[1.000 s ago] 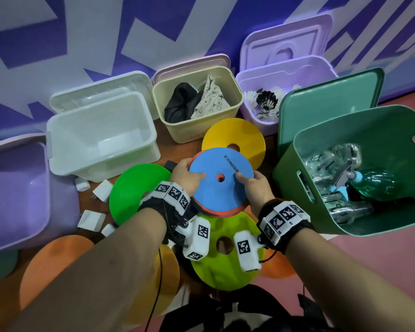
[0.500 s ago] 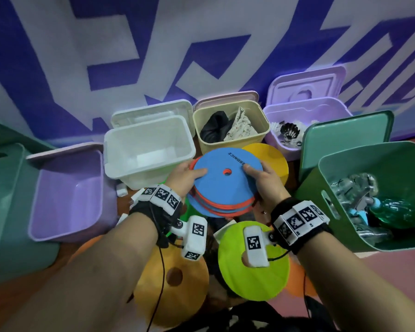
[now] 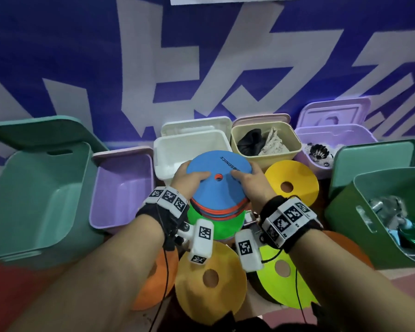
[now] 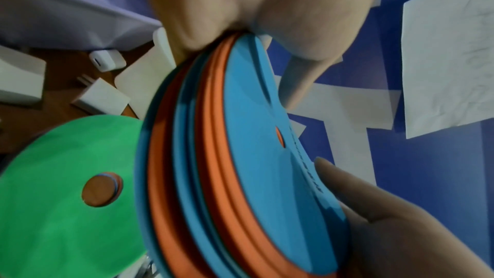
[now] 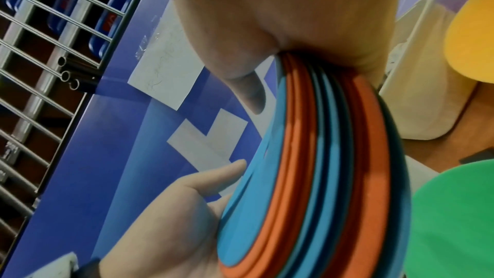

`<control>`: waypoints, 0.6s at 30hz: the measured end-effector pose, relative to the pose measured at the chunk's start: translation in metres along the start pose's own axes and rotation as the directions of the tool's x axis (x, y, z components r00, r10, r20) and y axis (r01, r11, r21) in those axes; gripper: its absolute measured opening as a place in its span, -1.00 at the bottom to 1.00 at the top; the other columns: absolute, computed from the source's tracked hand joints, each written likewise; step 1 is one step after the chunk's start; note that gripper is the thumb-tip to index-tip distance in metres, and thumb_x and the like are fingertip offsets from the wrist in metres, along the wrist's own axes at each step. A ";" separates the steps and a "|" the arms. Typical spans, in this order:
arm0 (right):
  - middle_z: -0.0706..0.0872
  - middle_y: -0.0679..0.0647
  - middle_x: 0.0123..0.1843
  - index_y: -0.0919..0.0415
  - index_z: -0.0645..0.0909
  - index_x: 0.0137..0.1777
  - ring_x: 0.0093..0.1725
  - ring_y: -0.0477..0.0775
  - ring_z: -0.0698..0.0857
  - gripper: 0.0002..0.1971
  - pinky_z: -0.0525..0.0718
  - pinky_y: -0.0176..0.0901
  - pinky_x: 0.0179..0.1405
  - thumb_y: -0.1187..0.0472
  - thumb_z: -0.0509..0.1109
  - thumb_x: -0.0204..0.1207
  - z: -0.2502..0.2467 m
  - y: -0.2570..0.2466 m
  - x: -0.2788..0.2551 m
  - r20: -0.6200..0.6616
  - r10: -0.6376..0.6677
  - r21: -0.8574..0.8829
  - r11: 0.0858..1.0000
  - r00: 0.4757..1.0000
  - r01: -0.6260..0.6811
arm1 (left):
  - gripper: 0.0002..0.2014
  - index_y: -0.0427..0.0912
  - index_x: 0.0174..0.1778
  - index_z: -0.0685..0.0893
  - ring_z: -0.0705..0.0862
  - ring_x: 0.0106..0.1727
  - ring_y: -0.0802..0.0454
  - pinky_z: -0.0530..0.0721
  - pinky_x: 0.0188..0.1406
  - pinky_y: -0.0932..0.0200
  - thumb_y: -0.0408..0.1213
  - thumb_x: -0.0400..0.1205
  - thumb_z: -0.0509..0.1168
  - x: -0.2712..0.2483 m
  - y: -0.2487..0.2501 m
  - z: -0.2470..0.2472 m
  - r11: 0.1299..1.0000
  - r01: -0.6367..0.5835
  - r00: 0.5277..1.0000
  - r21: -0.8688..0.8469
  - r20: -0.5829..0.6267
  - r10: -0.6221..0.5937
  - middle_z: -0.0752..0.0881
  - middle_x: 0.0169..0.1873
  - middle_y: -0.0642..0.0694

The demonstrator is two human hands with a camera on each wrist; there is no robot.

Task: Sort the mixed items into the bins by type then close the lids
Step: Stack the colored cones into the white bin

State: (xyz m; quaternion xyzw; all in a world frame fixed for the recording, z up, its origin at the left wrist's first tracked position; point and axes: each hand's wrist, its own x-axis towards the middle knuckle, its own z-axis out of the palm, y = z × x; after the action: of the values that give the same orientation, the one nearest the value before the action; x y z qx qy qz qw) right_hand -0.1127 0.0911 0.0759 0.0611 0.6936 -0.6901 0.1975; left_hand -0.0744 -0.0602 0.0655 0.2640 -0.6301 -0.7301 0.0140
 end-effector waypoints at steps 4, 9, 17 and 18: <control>0.68 0.26 0.27 0.30 0.43 0.35 0.19 0.29 0.70 -0.63 0.65 0.26 0.26 0.36 0.36 0.57 0.022 -0.007 0.004 0.030 -0.037 -0.049 0.998 0.999 0.039 | -0.66 -0.17 0.09 0.70 0.77 0.05 -0.25 0.71 0.17 -0.23 -0.38 0.38 0.47 0.001 0.011 -0.019 1.000 -0.004 0.998 0.006 -0.061 0.004 0.79 0.04 -0.25; 0.66 0.27 0.28 0.27 0.37 0.34 0.18 0.28 0.71 -0.58 0.66 0.26 0.24 0.30 0.40 0.53 0.046 -0.011 0.020 0.048 -0.041 -0.117 0.992 0.998 0.046 | -0.38 -0.15 0.19 0.64 0.77 0.05 -0.23 0.72 0.15 -0.21 -0.21 0.15 0.49 0.016 0.020 -0.038 1.000 0.007 0.987 0.004 -0.158 -0.007 0.77 0.07 -0.20; 0.64 0.27 0.25 0.18 0.33 0.18 0.23 0.29 0.68 -0.70 0.63 0.19 0.30 0.32 0.37 0.56 0.063 -0.030 0.064 0.023 0.007 -0.129 0.992 1.000 -0.004 | -0.77 -0.14 0.07 0.60 0.74 0.08 -0.22 0.70 0.20 -0.15 -0.35 0.51 0.39 0.055 0.039 -0.047 0.996 0.042 0.983 0.078 -0.179 -0.028 0.76 0.05 -0.20; 0.63 0.27 0.25 0.18 0.33 0.20 0.23 0.29 0.67 -0.70 0.63 0.18 0.30 0.32 0.36 0.56 0.065 -0.032 0.072 0.014 0.013 -0.127 0.992 1.000 -0.011 | -0.76 -0.15 0.07 0.61 0.74 0.07 -0.21 0.70 0.19 -0.14 -0.34 0.50 0.40 0.063 0.042 -0.047 0.995 0.047 0.984 0.085 -0.177 -0.032 0.76 0.05 -0.19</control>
State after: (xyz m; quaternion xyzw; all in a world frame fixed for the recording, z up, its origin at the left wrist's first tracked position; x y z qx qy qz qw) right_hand -0.1781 0.0128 0.0817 0.0475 0.7341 -0.6438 0.2105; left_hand -0.1232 -0.1338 0.0779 0.3400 -0.6529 -0.6755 0.0432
